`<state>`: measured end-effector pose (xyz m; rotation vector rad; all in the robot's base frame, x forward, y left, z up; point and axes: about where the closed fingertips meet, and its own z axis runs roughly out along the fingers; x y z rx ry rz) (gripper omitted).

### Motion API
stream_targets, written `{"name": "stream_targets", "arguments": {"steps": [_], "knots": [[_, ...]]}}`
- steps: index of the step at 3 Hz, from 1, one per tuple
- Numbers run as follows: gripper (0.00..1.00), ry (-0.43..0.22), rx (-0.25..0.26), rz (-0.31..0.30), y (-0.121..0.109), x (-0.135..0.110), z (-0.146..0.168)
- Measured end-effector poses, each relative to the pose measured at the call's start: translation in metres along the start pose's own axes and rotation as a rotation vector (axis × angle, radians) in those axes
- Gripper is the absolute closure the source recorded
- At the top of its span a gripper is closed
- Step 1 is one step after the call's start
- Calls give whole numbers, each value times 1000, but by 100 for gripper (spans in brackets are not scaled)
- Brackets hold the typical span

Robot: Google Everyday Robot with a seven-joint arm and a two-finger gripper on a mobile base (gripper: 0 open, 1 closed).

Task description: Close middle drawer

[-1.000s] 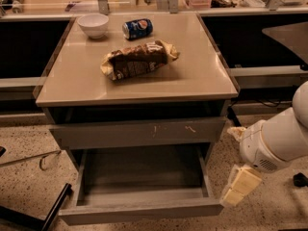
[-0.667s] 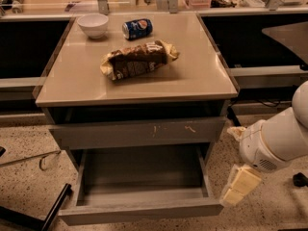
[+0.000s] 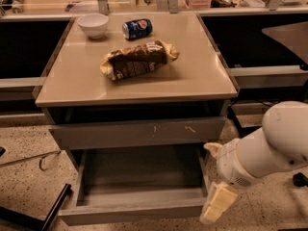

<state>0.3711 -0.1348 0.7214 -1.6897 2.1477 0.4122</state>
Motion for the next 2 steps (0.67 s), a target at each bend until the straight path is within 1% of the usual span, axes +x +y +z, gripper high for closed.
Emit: {"name": "stream_targets", "arguments": {"steps": [1, 2], "knots": [[0, -10, -63, -23, 10, 1, 52], [0, -30, -127, 11, 20, 19, 108]]}}
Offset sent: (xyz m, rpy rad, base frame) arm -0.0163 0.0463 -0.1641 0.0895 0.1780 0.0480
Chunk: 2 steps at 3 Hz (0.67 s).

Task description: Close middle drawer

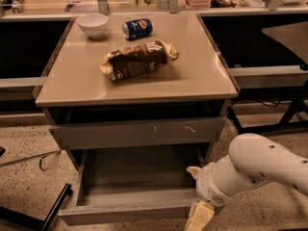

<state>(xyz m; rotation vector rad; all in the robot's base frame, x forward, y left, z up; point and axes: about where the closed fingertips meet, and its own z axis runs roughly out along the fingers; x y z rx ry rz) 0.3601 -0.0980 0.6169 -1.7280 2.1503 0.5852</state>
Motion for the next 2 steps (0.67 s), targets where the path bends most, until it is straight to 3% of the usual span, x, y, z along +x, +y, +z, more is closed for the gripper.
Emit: {"name": "stream_targets", "arguments": {"steps": [1, 2], "knots": [[0, -5, -1, -1, 2, 0, 2], [0, -53, -6, -14, 18, 1, 25]]}}
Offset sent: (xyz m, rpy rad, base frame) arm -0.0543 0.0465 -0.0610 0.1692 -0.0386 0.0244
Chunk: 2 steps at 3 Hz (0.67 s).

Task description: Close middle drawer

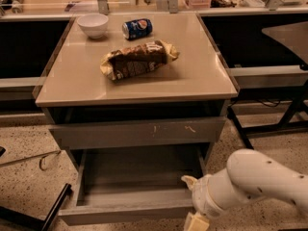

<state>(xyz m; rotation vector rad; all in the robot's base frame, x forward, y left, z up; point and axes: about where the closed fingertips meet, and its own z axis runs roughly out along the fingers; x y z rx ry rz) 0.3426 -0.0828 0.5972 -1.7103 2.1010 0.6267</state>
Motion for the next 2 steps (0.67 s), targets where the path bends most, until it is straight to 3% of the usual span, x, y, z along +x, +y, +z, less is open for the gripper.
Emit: {"name": "stream_targets", "arguments": {"steps": [2], "knots": [[0, -84, -30, 39, 29, 28, 73]]}}
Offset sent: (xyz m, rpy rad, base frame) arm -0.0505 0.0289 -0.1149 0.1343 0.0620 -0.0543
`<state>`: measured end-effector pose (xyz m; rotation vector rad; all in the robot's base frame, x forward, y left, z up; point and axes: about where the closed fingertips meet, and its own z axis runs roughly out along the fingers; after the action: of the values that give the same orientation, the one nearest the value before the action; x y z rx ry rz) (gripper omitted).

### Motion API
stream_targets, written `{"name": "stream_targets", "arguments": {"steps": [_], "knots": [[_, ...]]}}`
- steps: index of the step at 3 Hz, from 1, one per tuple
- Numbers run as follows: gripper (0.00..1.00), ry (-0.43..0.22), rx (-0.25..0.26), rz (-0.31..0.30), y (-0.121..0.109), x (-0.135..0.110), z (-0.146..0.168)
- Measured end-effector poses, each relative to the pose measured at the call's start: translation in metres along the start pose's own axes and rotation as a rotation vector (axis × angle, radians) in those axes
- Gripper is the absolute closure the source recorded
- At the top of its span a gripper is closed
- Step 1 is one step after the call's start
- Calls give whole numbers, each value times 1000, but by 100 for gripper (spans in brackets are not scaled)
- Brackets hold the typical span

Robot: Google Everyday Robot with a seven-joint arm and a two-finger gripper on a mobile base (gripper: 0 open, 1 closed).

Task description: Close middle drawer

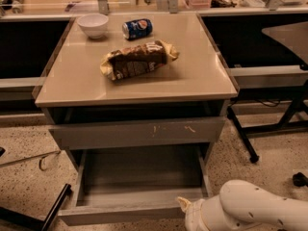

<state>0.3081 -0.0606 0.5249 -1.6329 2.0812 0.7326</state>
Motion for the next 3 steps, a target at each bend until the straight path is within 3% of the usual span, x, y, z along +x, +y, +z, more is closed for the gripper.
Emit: {"name": "stream_targets", "arguments": {"steps": [1, 2, 3], "knots": [[0, -21, -55, 22, 4, 21, 44], [0, -21, -55, 22, 4, 21, 44], [0, -35, -90, 32, 7, 27, 61]]}}
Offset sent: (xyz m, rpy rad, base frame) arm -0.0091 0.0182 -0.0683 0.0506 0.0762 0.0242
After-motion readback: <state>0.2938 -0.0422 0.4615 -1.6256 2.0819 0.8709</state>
